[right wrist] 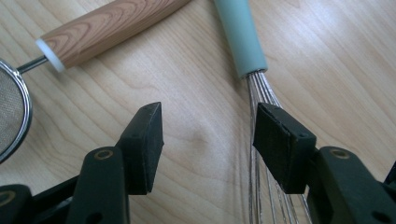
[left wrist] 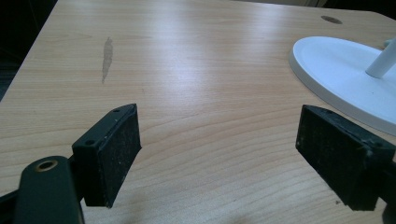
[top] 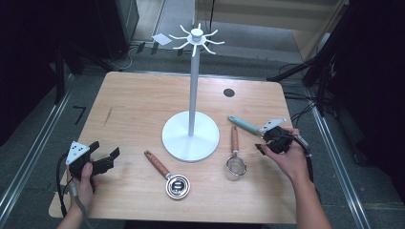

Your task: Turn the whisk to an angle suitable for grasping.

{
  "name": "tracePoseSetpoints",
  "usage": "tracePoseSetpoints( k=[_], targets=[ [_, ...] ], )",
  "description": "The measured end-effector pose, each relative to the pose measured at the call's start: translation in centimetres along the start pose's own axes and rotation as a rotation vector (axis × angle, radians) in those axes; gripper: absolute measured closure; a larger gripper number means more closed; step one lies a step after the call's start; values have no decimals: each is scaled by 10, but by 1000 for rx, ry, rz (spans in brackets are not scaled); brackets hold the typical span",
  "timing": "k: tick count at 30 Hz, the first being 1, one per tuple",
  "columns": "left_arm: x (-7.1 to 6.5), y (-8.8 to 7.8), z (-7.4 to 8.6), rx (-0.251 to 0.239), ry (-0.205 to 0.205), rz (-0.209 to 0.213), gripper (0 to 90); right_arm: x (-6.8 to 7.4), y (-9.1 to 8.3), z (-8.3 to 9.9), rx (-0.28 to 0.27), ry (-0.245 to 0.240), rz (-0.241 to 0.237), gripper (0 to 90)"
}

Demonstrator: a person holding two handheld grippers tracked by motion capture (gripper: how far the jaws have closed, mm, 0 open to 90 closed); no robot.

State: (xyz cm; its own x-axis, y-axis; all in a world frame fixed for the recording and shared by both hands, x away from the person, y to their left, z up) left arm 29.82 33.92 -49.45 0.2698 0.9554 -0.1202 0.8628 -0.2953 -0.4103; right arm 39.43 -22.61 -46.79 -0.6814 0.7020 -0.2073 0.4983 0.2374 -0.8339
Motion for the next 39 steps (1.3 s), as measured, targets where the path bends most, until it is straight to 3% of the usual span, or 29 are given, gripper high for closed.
tracePoseSetpoints(
  k=[5, 10, 17, 20, 27, 39],
  targets=[
    [1, 0, 0, -1, -5, -4, 142, -2, 0, -4, 4, -1, 4, 429],
    [0, 1, -1, 0, -6, -26, 141, -4, 2, -10, 37, -43, 14, 423],
    [-5, 1, 0, -8, 38, -48, 141, -11, 11, -24, 63, -83, 1, 418],
    [-5, 2, 0, -5, 35, -53, 141, -15, 15, -31, 73, -97, 3, 417],
    [-4, 2, 0, -12, 22, -47, 141, -23, 28, -41, 107, -129, -40, 427],
    [-4, 2, -1, -31, 36, -82, 139, -32, 56, -57, 188, -161, -93, 442]
  ],
)
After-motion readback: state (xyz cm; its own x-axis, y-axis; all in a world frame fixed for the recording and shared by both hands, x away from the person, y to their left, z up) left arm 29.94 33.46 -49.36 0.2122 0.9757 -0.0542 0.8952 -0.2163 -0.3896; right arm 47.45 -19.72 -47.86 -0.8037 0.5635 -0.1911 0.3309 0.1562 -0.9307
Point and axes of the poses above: each handheld gripper's, and its own axes: y roughly forward along the jaws, z roughly out of its underside, x roughly to its left, the point moved 3 cm from there along y, roughly forward along the jaws, and after that the axes turned 1 degree about -x, right-handed, at the moved point
